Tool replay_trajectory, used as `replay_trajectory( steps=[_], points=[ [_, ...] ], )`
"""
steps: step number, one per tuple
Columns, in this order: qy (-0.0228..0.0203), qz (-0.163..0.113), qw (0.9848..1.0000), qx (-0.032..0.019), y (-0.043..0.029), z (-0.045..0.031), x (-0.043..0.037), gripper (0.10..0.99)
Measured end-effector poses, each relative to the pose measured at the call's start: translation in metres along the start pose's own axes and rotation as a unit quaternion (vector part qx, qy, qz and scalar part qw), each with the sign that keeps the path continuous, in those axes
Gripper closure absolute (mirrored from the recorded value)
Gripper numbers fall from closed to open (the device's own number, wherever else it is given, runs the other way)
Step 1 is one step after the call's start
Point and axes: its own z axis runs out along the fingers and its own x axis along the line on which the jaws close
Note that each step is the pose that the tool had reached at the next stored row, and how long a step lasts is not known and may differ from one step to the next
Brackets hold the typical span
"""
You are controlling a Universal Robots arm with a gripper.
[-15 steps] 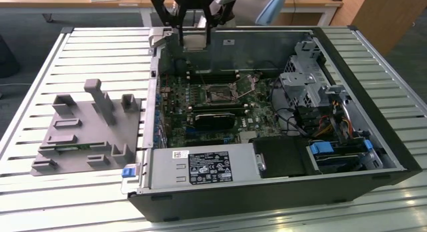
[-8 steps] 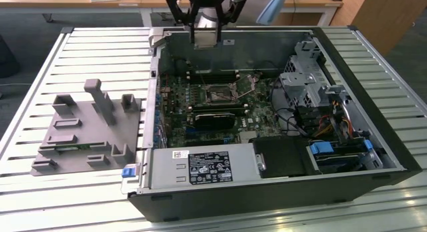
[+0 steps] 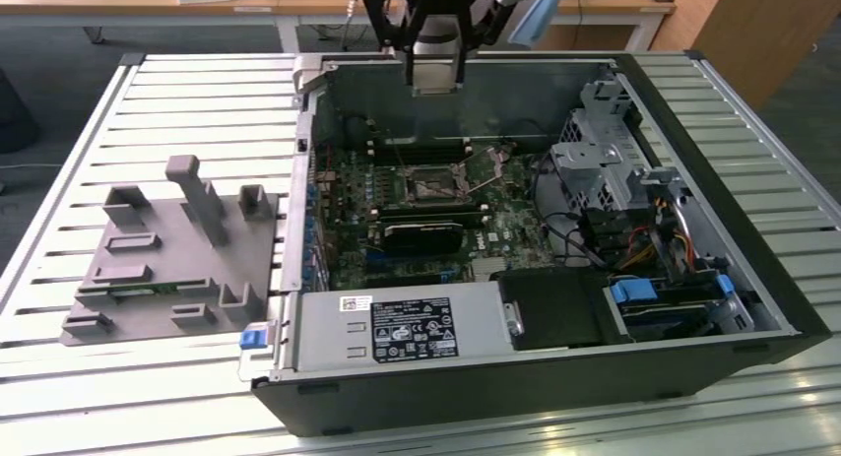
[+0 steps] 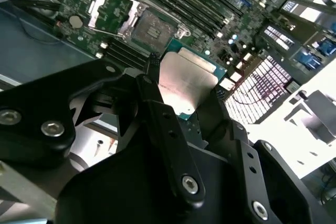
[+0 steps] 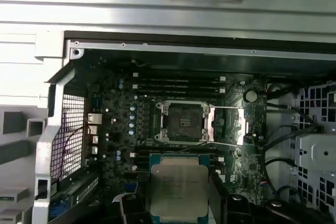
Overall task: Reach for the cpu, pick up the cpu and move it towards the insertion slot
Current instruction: 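Pick up the cpu and move it towards the insertion slot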
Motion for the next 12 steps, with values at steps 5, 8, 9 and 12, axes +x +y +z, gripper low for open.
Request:
replay_trajectory(
  steps=[5, 8, 9, 12],
  points=[
    [-0.0001, 0.000, 1.0000, 0.0000, -0.0002, 0.0006, -0.0112, 0.553],
    [-0.0003, 0.000, 1.0000, 0.0000, -0.0003, 0.0009, -0.0151, 0.553],
    [-0.0003, 0.000, 1.0000, 0.0000, -0.0003, 0.0009, -0.0157, 0.553],
    [-0.0003, 0.000, 1.0000, 0.0000, -0.0003, 0.0009, -0.0159, 0.553]
  ],
)
